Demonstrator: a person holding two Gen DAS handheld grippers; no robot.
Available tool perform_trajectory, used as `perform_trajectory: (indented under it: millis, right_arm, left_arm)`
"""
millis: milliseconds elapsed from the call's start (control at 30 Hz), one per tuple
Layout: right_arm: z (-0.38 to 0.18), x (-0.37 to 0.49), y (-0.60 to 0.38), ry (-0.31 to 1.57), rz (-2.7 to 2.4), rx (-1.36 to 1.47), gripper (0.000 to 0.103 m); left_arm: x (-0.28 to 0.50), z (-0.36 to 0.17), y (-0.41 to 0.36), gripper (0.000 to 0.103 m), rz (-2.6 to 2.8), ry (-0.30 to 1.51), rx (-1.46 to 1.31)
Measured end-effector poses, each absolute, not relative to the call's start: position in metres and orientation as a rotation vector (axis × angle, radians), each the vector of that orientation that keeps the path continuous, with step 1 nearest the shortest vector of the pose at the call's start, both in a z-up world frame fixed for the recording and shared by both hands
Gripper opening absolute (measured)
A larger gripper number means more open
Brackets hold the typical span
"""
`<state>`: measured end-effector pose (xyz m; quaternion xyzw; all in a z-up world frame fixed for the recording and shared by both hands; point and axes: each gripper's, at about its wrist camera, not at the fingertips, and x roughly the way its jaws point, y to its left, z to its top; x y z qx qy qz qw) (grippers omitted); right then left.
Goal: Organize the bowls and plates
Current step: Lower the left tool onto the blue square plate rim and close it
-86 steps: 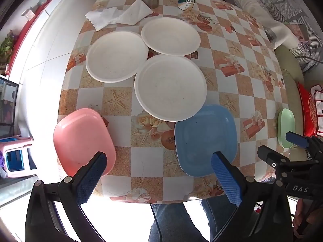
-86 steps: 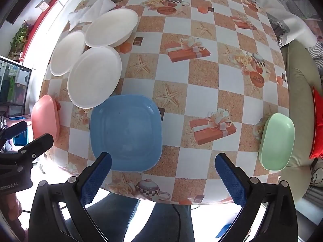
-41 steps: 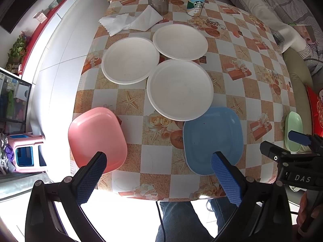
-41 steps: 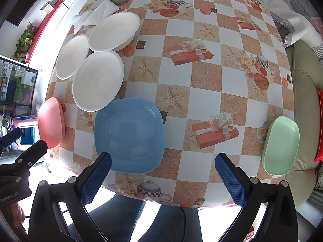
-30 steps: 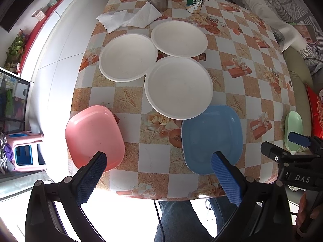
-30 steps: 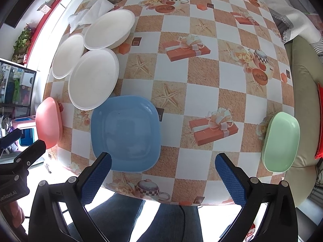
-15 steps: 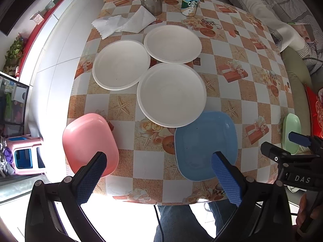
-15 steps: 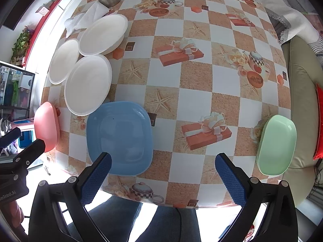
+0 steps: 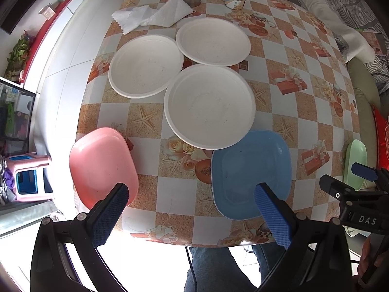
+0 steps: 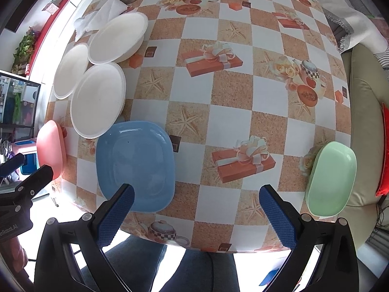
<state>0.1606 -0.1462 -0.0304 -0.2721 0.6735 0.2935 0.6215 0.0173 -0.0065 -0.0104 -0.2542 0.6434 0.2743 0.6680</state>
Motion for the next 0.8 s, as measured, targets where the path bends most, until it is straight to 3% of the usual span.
perform_trajectory:
  millis: [433, 800]
  right_arm:
    - [-0.097, 0.150, -0.160, 1.680, 0.607, -0.677, 0.103]
    - [-0.136, 0.149, -0.140, 1.705, 0.608, -0.658, 0.103]
  left_arm:
    - [0.013, -0.079, -0.019, 0.103, 0.624, 1.593, -0.584]
    - [0.023, -0.117, -0.017, 0.102, 0.682, 1.564, -0.556]
